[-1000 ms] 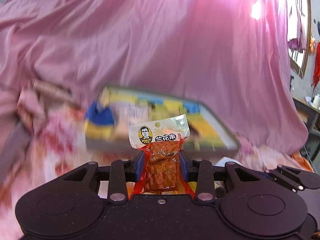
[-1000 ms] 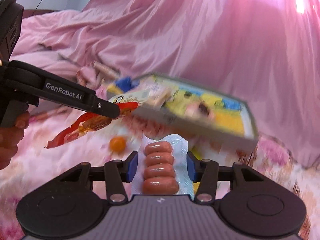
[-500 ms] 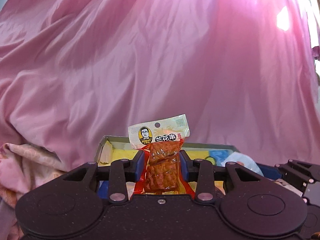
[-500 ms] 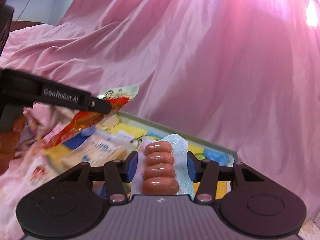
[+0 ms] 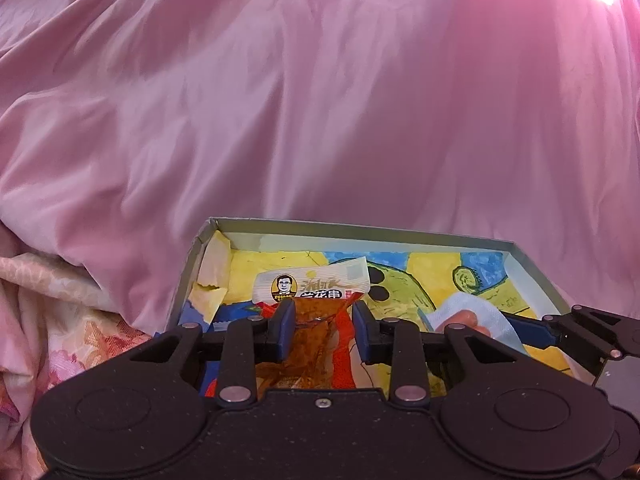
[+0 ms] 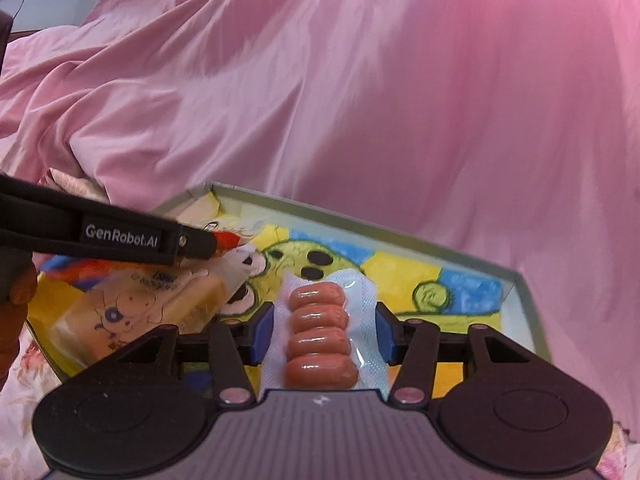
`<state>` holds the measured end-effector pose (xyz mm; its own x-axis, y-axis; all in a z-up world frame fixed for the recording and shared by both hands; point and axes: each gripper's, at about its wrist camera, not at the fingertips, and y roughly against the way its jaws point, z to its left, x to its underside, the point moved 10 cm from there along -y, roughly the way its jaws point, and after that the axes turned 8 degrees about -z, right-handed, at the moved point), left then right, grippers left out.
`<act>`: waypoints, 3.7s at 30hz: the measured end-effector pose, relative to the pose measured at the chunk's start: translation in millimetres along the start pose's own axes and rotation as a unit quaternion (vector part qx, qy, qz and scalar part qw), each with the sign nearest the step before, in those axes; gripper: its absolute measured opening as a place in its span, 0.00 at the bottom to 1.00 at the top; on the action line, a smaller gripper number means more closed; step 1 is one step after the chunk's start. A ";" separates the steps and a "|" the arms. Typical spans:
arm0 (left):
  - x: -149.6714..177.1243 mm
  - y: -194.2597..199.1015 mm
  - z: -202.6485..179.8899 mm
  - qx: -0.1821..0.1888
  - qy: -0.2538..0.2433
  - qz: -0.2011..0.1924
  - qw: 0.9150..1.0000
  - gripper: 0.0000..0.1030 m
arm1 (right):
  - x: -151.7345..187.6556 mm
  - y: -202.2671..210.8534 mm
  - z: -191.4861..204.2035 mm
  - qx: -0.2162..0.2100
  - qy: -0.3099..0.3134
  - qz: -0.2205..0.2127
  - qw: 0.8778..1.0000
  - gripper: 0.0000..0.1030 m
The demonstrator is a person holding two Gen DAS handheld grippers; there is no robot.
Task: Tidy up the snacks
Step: 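Carry both packs into the grey tray and open both tools, then withdraw both tools from the tray back over the remaining snacks, then grasp the orange with the left tool while the right tool grasps the golden snack bag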
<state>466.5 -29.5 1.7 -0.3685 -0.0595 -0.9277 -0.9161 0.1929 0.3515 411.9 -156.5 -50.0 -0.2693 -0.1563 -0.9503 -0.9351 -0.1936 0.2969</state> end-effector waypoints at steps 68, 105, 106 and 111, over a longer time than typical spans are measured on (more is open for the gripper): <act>169.7 242.4 34.2 -0.070 -0.021 0.053 0.996 0.99 | 123.5 261.0 67.1 0.036 -0.087 0.021 0.995 1.00; 159.0 120.2 7.5 0.085 -0.090 0.056 0.991 0.99 | 146.6 153.6 48.3 -0.049 -0.286 0.116 0.950 0.91; 159.4 117.6 6.2 0.088 -0.095 0.057 0.990 0.99 | 146.1 149.1 44.9 -0.046 -0.300 0.112 0.946 0.89; 164.0 108.7 -0.6 0.106 -0.118 0.065 0.985 0.98 | 143.7 132.3 33.8 -0.038 -0.346 0.097 0.933 0.83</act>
<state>306.5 -18.9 -112.2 -0.4111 0.2048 -0.8883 -0.8006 0.3849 0.4593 241.7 -171.9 -150.4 -0.5404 0.4609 -0.7040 -0.8414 -0.2994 0.4499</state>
